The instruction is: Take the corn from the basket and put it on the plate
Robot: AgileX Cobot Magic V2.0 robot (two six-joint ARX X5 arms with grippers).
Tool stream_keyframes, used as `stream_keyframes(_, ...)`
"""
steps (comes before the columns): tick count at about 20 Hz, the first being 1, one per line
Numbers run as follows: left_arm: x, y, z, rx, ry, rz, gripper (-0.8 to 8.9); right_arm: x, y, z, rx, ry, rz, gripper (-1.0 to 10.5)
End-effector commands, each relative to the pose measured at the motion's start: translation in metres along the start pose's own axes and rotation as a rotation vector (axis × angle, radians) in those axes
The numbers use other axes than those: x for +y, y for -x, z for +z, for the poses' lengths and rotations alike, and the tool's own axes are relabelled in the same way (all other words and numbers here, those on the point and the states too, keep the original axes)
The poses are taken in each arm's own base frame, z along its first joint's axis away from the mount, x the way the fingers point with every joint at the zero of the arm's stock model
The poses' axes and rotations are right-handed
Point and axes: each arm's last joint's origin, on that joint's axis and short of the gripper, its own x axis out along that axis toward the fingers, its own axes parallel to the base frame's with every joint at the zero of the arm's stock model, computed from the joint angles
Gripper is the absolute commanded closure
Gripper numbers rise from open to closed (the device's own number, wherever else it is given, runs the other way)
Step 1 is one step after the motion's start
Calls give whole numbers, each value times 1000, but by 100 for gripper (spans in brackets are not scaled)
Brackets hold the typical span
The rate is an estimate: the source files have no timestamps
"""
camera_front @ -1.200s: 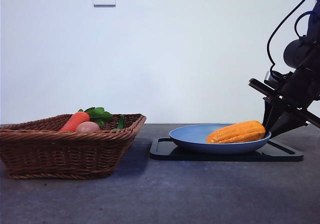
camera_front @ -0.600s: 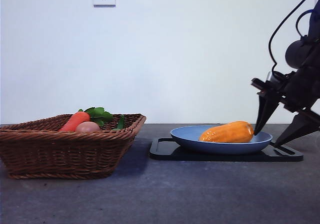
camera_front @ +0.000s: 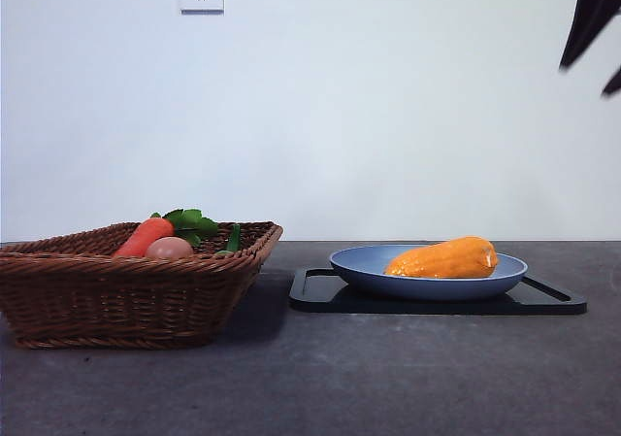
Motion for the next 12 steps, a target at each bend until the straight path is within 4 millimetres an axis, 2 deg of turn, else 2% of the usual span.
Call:
stream_keyframes(1,-3,3,6,-24,-11,-4,500,32,23,-21,30,144,42,714)
stream_keyframes(3,-3,3,5,-15,-9,-4,555,56,43,-43,18,220,69,739)
stream_keyframes(6,-2,3,2,13,-2,-2,708,81,69,-73,-9,329,123,935)
stream_keyframes(8,-2,3,0,30,1,-2,811,90,83,-90,-35,385,153,943)
stream_keyframes(12,-2,3,-1,43,2,-2,806,95,102,-107,-105,431,177,943)
